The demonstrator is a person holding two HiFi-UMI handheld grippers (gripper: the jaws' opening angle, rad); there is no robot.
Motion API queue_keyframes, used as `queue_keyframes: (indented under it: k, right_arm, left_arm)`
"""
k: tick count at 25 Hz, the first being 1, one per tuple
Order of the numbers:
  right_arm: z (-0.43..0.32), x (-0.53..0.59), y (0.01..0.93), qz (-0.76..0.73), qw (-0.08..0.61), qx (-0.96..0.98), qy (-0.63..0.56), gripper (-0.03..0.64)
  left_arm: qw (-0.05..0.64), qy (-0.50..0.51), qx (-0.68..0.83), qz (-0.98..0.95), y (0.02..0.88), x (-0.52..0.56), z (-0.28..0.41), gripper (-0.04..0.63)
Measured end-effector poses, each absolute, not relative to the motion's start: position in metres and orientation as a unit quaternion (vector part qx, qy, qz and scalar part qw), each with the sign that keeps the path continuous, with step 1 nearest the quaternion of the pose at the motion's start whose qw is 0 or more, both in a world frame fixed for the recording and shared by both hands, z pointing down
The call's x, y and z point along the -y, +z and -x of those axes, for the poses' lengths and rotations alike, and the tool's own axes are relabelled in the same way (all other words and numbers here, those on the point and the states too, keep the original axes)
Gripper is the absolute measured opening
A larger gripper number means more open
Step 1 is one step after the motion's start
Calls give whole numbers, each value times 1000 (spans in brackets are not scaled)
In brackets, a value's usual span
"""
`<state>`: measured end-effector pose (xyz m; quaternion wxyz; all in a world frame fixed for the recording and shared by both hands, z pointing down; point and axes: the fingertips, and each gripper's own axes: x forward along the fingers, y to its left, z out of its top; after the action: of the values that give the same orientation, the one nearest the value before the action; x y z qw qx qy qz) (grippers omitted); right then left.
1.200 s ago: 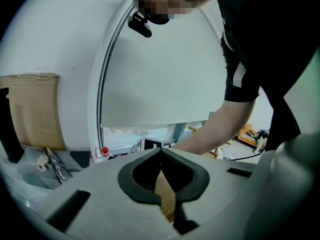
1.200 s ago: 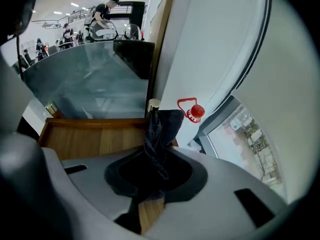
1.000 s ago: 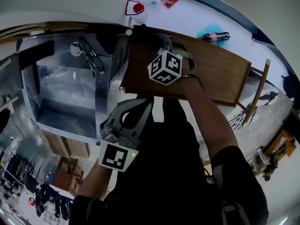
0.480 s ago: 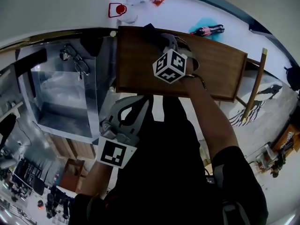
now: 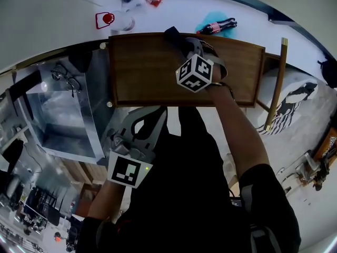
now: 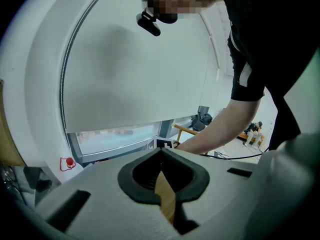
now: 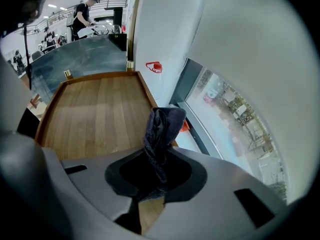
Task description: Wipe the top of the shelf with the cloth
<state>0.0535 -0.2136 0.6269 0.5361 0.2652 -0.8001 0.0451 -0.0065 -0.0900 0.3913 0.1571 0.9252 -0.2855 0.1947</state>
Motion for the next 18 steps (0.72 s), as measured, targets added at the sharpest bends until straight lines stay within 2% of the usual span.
queue_keyframes:
  k: [18]
  right_arm:
    - [-217, 196, 630, -314, 584, 745, 69, 72]
  left_arm:
    - [138, 193, 248, -939, 382, 91, -88, 19]
